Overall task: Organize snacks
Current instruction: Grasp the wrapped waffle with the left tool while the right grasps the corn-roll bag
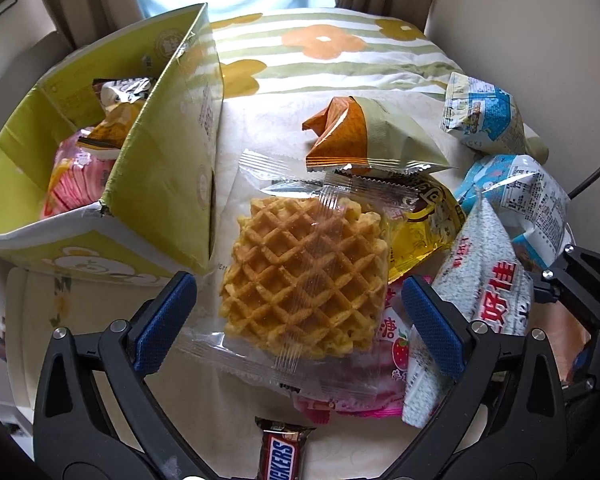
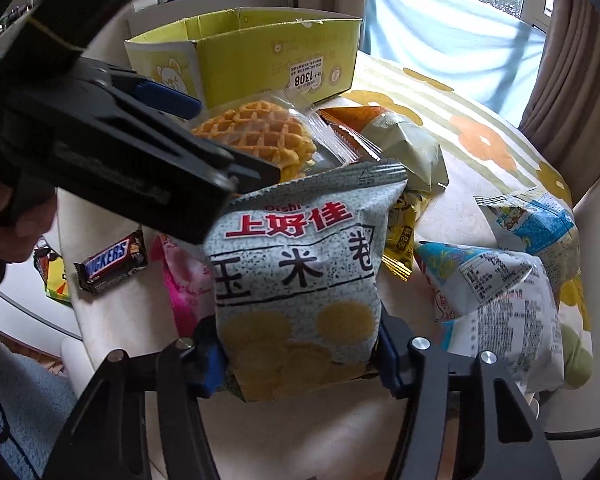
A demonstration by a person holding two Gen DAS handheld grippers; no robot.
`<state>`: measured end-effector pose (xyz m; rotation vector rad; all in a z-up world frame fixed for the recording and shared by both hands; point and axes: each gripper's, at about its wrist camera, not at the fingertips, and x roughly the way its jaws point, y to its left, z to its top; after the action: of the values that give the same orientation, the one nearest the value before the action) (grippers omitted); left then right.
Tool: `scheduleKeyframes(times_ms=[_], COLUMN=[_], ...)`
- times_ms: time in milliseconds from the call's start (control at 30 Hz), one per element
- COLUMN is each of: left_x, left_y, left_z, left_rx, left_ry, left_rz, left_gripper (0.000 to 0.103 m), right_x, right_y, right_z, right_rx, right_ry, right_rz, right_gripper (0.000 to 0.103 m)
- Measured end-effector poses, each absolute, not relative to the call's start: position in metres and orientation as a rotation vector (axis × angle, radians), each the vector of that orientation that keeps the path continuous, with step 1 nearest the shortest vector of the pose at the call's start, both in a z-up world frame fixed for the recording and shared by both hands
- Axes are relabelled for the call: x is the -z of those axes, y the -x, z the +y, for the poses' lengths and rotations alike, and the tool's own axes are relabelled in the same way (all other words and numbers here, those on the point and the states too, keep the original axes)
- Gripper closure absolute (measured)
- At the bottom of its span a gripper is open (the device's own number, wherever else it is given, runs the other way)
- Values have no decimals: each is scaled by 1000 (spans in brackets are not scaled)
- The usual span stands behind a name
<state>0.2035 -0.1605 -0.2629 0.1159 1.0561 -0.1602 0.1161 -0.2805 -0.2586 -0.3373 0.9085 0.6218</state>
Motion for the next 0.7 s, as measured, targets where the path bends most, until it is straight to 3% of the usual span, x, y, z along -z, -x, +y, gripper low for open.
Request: scheduleKeyframes(times_ms=[433,533,700], left_x=[275,275,273], left_y=[-216,-215,-210], left_z=[-158,-160,-161], left_rx=[150,167,169], left_ry=[-107,-119,-147], left_rz=[1074,1069,1063], left_gripper=[2,14,24], right_x=[258,260,263], right_y=[-117,-119,-122], right_z=[-287,-286,-285], right_rx=[-615,-614,-616], right_ry=[321,316,319], right_rz=[929,935,938], right_gripper=[49,49,49])
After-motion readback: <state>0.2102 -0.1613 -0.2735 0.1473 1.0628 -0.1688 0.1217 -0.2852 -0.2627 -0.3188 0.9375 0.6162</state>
